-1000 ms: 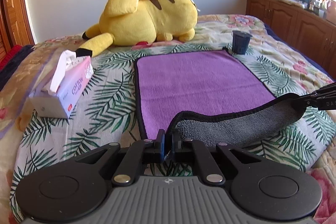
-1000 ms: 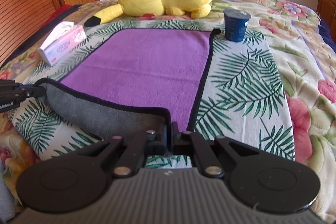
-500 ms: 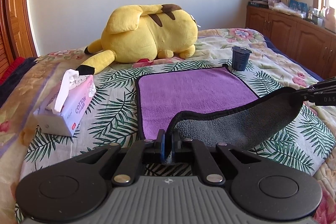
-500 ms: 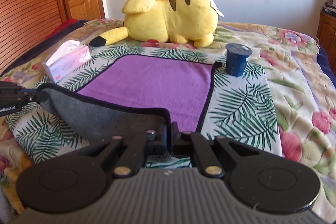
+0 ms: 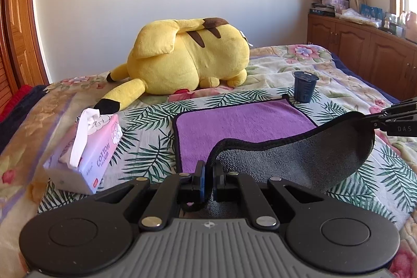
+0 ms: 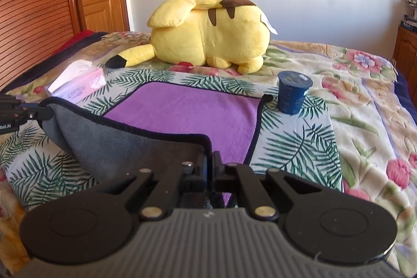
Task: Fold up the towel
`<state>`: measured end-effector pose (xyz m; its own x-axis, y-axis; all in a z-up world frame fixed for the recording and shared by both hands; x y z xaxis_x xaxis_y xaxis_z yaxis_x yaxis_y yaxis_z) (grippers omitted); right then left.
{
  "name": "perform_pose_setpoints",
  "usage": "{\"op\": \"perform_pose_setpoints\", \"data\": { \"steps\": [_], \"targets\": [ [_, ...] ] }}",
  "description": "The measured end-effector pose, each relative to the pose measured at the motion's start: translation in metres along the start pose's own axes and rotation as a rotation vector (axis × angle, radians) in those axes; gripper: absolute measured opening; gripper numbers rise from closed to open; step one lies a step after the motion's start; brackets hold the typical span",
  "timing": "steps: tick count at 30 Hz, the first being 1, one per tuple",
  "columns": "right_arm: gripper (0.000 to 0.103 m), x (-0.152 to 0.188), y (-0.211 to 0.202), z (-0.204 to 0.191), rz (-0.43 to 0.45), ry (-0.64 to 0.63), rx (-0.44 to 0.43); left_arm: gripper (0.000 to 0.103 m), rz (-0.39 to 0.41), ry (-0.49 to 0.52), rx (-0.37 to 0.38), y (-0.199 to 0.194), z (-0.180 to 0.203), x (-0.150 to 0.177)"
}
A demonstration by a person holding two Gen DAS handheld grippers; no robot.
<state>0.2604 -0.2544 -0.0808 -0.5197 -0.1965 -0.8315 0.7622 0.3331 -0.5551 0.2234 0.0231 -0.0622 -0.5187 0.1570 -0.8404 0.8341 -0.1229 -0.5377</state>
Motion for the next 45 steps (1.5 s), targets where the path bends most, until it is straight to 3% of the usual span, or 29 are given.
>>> {"op": "perform_pose_setpoints", "data": {
  "steps": [26, 45],
  "targets": [
    [0.004, -0.033, 0.02, 0.009, 0.118, -0.044, -0.002, 0.0, 0.037, 0.078, 0.017, 0.039, -0.011, -0.034],
    [0.004, -0.058, 0.033, 0.014, 0.166, -0.081, 0.058, 0.0, 0.061, 0.083, 0.015, 0.055, -0.017, -0.077]
  ]
}}
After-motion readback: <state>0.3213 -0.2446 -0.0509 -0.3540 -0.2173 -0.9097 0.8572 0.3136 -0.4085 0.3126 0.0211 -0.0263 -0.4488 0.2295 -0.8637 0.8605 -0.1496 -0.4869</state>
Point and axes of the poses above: each gripper's, at about its wrist camera, not at the fingertips, and y roughly the way its jaws point, z to its right, x to its underside, the point moved 2 cm from there along y, roughly the way its jaws point
